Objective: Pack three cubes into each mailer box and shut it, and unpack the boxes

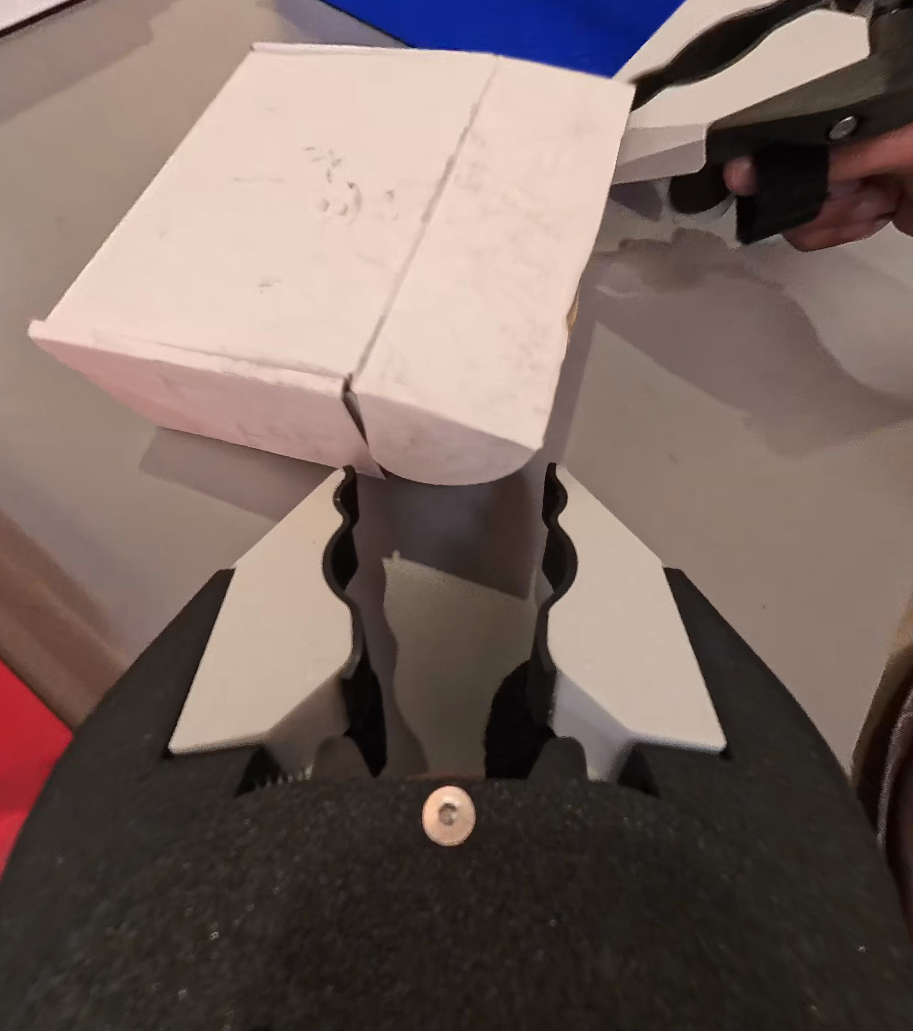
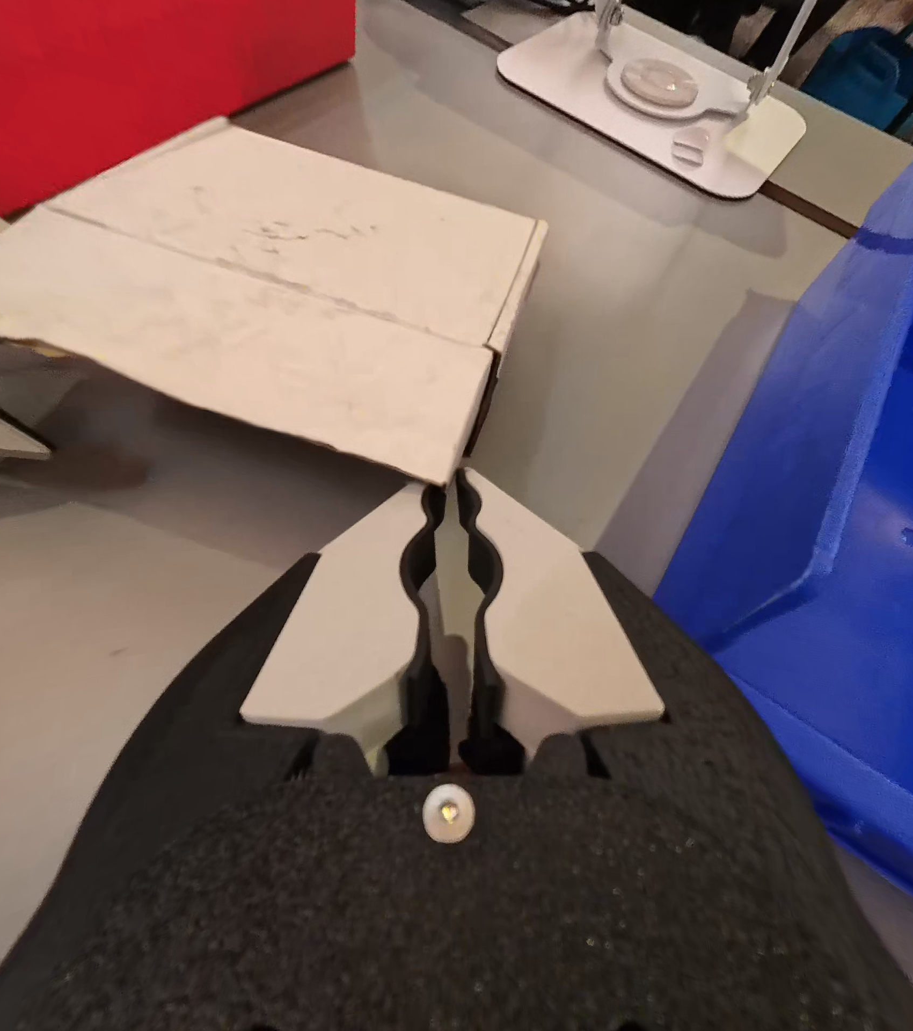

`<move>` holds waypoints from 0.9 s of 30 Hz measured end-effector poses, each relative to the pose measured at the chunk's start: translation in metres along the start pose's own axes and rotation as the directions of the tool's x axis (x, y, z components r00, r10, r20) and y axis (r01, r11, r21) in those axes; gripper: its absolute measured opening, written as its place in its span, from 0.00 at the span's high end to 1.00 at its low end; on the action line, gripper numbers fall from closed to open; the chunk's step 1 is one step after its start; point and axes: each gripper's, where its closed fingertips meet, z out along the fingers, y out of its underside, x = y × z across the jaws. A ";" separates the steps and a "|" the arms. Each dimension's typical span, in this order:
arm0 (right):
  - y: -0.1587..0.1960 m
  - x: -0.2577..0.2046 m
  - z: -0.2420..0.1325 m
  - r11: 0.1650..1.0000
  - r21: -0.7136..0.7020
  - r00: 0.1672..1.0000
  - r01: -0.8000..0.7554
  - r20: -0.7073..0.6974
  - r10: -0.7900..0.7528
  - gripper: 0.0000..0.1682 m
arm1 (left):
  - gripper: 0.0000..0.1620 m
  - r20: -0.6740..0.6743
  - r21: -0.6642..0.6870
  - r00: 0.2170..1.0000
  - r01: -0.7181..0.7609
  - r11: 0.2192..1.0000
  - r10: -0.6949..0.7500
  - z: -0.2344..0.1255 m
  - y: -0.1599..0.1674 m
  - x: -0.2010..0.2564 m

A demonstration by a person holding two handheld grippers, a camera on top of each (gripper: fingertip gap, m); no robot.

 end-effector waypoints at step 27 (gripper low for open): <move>0.006 -0.024 0.005 0.999 -0.008 0.977 -0.033 0.212 0.034 0.73 | 0.60 -0.132 0.015 0.977 0.173 0.985 -0.169 -0.005 0.000 0.005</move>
